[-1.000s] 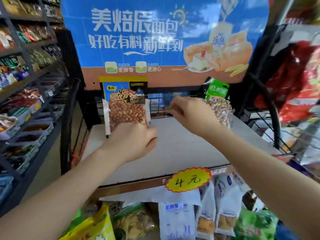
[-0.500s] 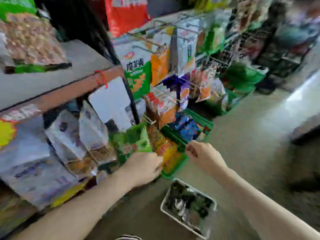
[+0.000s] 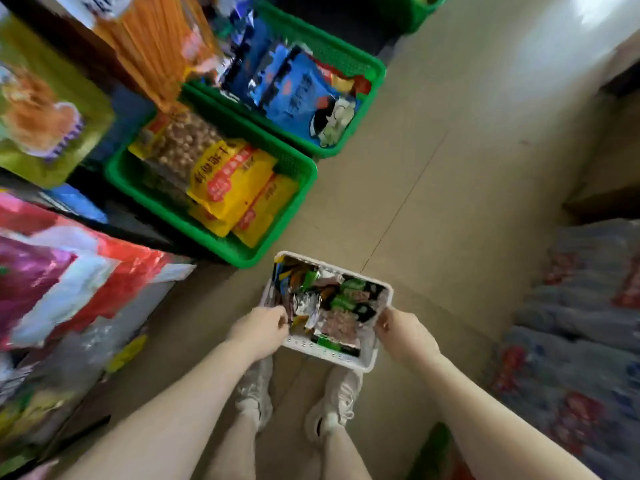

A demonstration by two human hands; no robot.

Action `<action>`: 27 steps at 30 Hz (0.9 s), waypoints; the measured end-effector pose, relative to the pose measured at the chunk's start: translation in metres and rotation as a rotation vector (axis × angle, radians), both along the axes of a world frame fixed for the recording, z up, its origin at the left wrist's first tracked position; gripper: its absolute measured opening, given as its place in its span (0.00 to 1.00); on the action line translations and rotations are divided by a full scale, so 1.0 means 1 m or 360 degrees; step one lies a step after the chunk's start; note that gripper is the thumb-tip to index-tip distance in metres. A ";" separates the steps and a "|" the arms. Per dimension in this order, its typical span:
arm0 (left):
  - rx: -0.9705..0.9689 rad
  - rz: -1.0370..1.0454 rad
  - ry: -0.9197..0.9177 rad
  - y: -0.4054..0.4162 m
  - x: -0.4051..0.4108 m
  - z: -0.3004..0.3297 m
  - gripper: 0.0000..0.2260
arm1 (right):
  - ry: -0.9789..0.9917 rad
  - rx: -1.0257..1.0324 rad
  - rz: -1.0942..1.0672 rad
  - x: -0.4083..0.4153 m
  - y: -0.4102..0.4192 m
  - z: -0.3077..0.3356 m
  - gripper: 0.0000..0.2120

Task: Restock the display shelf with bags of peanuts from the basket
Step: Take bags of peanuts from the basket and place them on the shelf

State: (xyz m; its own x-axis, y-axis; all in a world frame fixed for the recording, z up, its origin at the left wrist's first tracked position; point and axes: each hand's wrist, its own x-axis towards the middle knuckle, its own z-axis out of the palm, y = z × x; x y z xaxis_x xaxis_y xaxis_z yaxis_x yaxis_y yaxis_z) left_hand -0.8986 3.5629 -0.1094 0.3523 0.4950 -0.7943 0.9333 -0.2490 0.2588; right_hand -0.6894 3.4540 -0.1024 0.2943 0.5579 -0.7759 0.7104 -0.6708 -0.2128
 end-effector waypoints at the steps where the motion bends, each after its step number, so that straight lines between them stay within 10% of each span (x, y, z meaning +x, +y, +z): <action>1: -0.0012 -0.0031 -0.0002 0.001 0.004 -0.028 0.11 | 0.0004 0.0004 0.0012 -0.002 0.000 -0.030 0.07; 15: 0.0327 -0.0198 0.0262 0.015 -0.012 -0.260 0.13 | -0.0045 0.0549 0.0448 -0.040 0.080 -0.277 0.27; 27: 0.0324 0.1040 -0.0211 -0.007 -0.006 -0.290 0.21 | 0.0053 0.0660 0.0699 -0.017 0.054 -0.259 0.12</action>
State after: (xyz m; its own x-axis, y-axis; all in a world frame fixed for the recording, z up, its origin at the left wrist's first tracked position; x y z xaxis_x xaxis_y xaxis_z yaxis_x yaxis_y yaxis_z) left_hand -0.9051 3.5557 -0.3989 0.0190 0.7732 -0.6339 0.8721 0.2973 0.3887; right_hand -0.7065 3.5078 -0.3611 -0.0528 0.8796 -0.4728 0.8905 -0.1728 -0.4209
